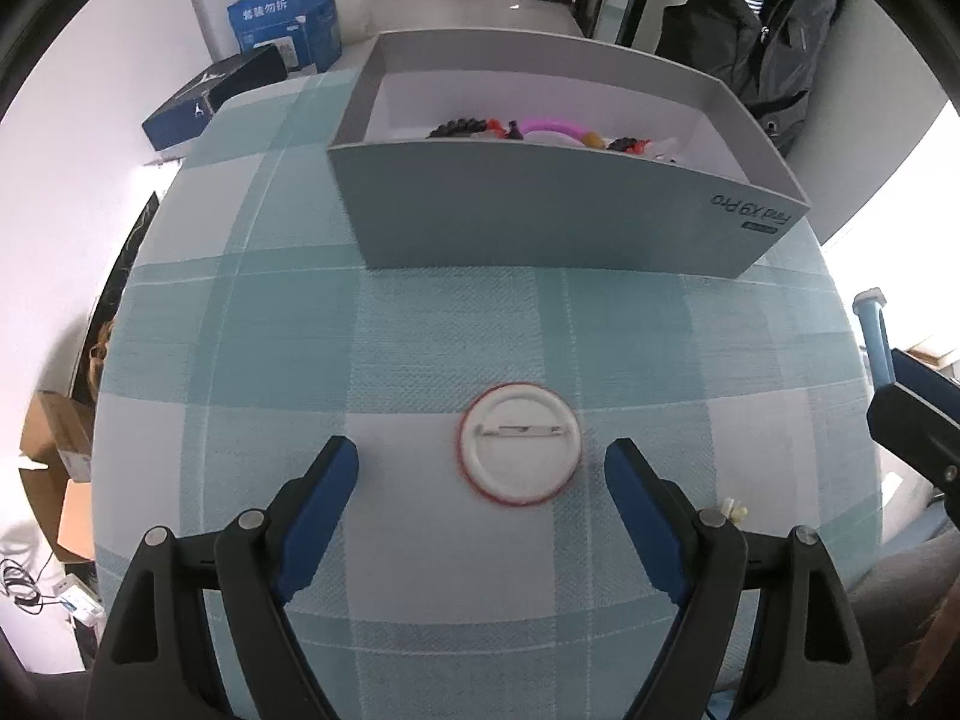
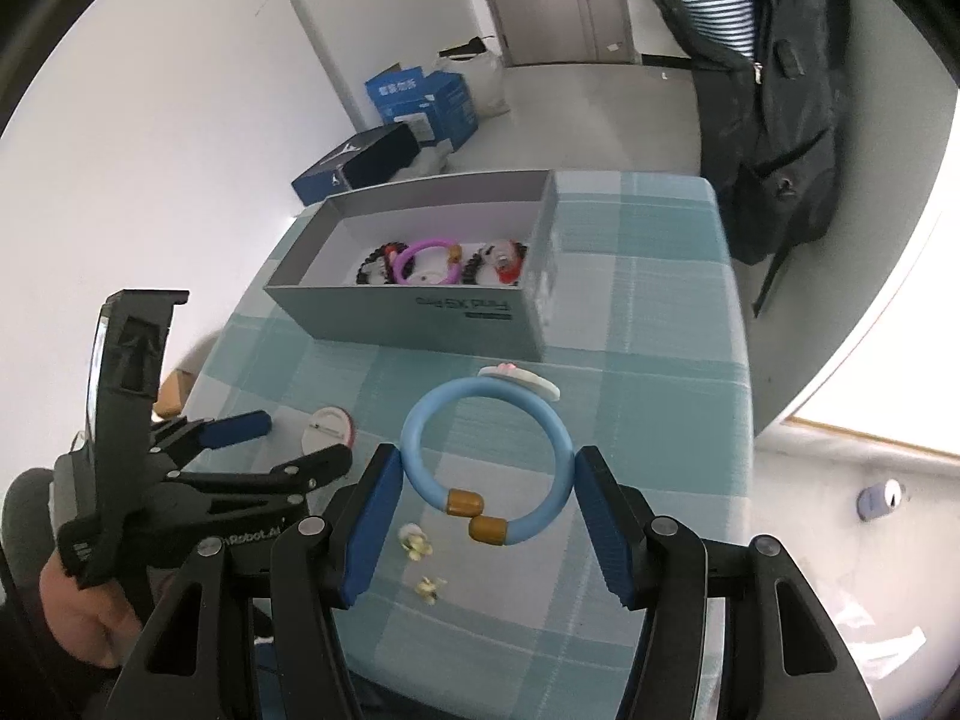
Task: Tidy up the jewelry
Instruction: 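Grasp the white round badge with left gripper while right gripper holds the blue ring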
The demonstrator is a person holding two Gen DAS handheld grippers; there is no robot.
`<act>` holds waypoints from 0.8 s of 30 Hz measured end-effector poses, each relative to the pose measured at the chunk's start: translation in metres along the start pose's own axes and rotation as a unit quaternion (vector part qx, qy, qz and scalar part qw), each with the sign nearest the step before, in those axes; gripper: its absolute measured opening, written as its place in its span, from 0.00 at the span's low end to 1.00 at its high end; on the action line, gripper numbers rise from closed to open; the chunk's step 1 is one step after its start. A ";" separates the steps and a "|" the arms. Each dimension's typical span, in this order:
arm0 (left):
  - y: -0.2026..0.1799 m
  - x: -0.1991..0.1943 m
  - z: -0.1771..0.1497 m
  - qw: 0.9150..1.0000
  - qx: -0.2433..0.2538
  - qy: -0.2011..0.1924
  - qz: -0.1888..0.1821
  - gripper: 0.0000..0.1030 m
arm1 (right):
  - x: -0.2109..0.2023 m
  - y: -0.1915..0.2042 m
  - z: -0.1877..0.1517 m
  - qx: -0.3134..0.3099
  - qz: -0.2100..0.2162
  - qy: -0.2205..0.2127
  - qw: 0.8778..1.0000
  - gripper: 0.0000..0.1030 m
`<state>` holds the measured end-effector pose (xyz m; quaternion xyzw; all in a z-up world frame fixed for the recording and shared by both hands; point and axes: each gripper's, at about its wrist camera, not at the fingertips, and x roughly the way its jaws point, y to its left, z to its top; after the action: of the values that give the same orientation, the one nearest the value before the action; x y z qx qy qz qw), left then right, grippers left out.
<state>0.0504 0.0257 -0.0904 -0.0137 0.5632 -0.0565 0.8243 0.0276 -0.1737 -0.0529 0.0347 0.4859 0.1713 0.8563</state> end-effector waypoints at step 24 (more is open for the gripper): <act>-0.006 -0.004 0.000 1.000 0.022 -0.008 -0.009 0.36 | -0.013 -0.004 -0.001 0.012 0.012 -0.009 1.000 0.57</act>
<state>0.0489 0.0201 -0.0858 -0.0008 0.5554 -0.0765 0.8280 0.0218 -0.1817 -0.0438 0.0528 0.4796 0.1757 0.8581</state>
